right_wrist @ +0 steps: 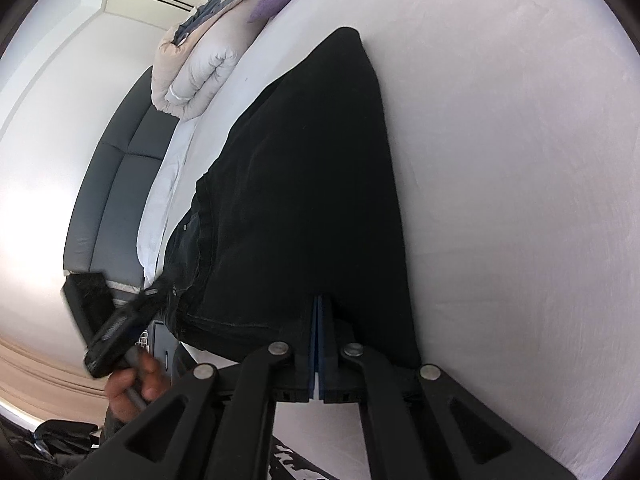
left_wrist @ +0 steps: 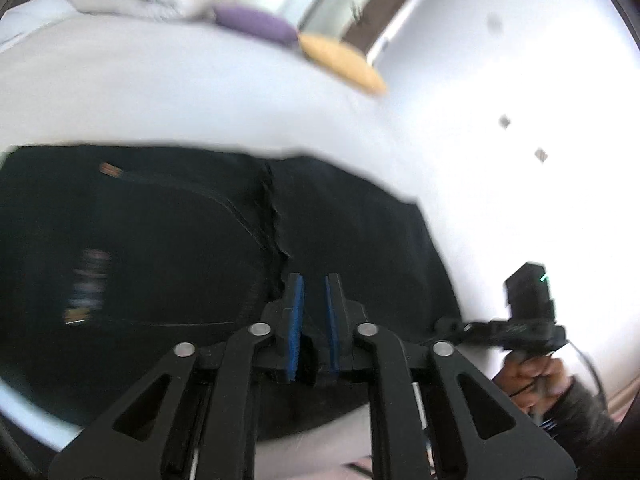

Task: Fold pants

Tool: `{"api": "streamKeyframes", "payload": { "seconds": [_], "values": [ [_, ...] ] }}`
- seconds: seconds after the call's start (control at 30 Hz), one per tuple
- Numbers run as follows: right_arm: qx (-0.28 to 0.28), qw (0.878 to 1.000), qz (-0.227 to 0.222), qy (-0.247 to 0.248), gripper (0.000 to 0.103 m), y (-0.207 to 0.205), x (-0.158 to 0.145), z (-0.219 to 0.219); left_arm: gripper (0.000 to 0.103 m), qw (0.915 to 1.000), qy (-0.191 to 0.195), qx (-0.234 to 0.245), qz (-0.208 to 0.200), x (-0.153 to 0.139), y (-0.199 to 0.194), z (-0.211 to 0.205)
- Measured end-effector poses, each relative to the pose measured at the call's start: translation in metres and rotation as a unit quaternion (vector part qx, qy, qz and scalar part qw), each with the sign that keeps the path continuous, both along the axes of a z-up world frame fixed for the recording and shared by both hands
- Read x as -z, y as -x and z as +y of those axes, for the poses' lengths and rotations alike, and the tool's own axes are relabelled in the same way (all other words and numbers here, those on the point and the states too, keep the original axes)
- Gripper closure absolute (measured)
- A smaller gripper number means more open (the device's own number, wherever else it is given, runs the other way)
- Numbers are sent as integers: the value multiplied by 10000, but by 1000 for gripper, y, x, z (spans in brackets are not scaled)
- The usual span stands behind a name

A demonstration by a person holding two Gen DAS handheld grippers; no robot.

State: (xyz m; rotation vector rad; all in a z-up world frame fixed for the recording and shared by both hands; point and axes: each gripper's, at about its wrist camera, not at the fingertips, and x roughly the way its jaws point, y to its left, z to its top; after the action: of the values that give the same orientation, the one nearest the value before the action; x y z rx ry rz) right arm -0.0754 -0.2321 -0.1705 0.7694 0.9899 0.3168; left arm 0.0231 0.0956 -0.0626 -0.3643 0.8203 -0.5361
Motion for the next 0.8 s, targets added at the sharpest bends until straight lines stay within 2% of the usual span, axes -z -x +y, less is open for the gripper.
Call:
{"api": "streamKeyframes", "payload": {
  "seconds": [0.03,0.07,0.1,0.17,0.3,0.4,0.47,0.53,0.6,0.67,0.73,0.8],
  "values": [
    [29,10000,-7,-32,103,1,0,-1,65,9998,80,-173,-53,-5,8,15],
    [74,9999,-8,-106,103,2,1,-2,21,9990,181,-406,-82,-9,16,32],
    [128,9997,1,-215,103,3,3,-5,1,9955,390,-851,-155,-12,30,58],
    [246,9989,17,-392,103,4,4,-8,1,9859,815,-1439,-254,-12,53,94],
    [342,9987,-5,-379,103,6,3,-7,1,9634,1595,-2132,311,16,80,154],
    [395,9983,-25,-416,103,7,2,-7,2,9414,2085,-2553,720,42,86,176],
    [434,9980,-22,-452,103,8,3,-9,2,9279,2451,-2650,933,57,84,181],
    [477,9975,-14,-522,103,10,3,-11,3,9235,2561,-2681,989,64,83,180],
    [515,9969,5,-595,103,10,4,-11,5,9236,2617,-2636,951,65,81,179],
    [522,9968,13,-606,103,10,4,-12,7,9197,2722,-2661,962,70,80,179],
    [524,9968,22,-601,103,10,4,-11,10,9136,2855,-2706,1032,79,78,182],
    [523,9968,36,-607,103,10,3,-11,20,9017,3096,-2792,1149,91,69,195]
  ]
}}
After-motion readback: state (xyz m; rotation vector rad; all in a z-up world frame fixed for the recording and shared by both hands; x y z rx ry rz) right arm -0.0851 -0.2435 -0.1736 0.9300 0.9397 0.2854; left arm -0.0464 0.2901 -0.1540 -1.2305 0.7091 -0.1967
